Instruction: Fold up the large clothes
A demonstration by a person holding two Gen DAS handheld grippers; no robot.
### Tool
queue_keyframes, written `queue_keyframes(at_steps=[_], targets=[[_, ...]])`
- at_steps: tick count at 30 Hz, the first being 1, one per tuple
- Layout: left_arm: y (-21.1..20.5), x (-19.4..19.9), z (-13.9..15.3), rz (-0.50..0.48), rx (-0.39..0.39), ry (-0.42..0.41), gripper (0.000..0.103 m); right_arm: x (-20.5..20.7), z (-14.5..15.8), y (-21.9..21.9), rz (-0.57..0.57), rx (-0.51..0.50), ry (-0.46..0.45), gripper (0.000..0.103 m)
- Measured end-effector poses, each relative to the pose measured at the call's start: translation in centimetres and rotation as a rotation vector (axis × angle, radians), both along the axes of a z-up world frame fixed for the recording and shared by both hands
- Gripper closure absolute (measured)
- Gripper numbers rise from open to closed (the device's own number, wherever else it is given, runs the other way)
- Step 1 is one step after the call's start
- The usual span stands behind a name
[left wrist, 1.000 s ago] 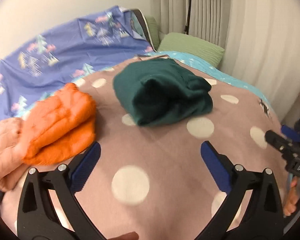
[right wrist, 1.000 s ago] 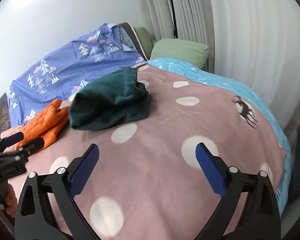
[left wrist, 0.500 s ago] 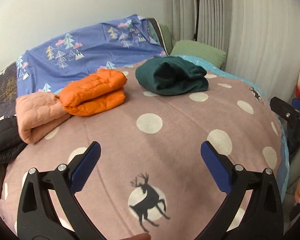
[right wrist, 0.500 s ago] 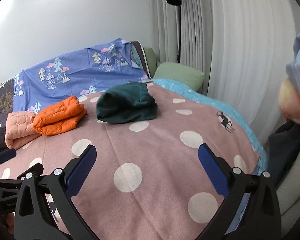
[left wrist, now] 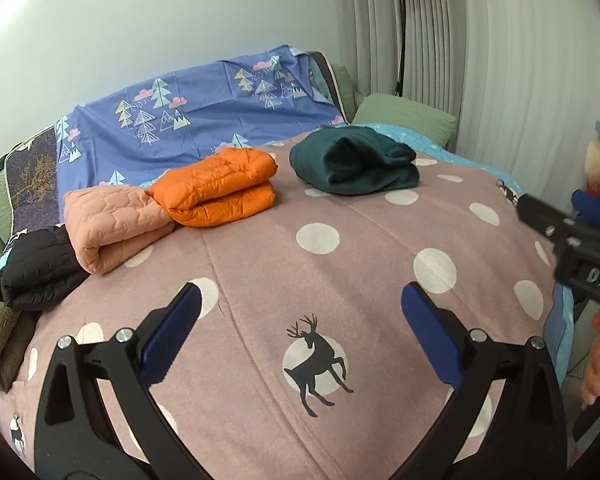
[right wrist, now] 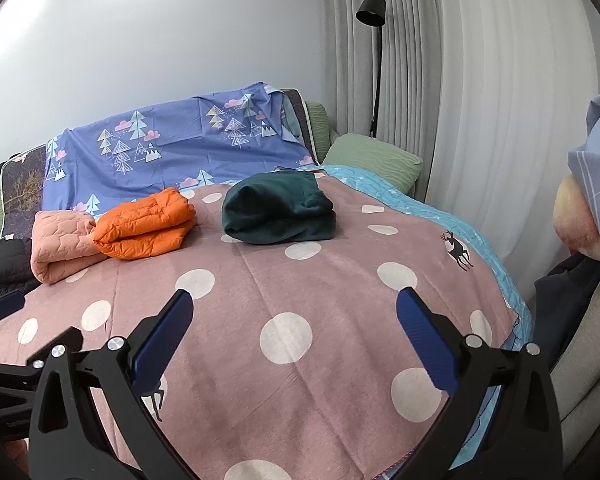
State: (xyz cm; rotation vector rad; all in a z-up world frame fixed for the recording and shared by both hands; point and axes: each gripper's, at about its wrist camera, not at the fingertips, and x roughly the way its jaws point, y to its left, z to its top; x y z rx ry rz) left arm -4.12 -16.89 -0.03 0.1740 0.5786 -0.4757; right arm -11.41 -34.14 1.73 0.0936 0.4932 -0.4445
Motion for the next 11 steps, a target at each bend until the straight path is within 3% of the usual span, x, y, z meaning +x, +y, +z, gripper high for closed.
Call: queue_keyframes(at_steps=[11], targets=[[0.26, -0.10, -0.03, 0.019, 0.015, 0.018, 0.002, 0.37, -0.56, 0.49, -0.001, 0.008, 0.025, 0.001]])
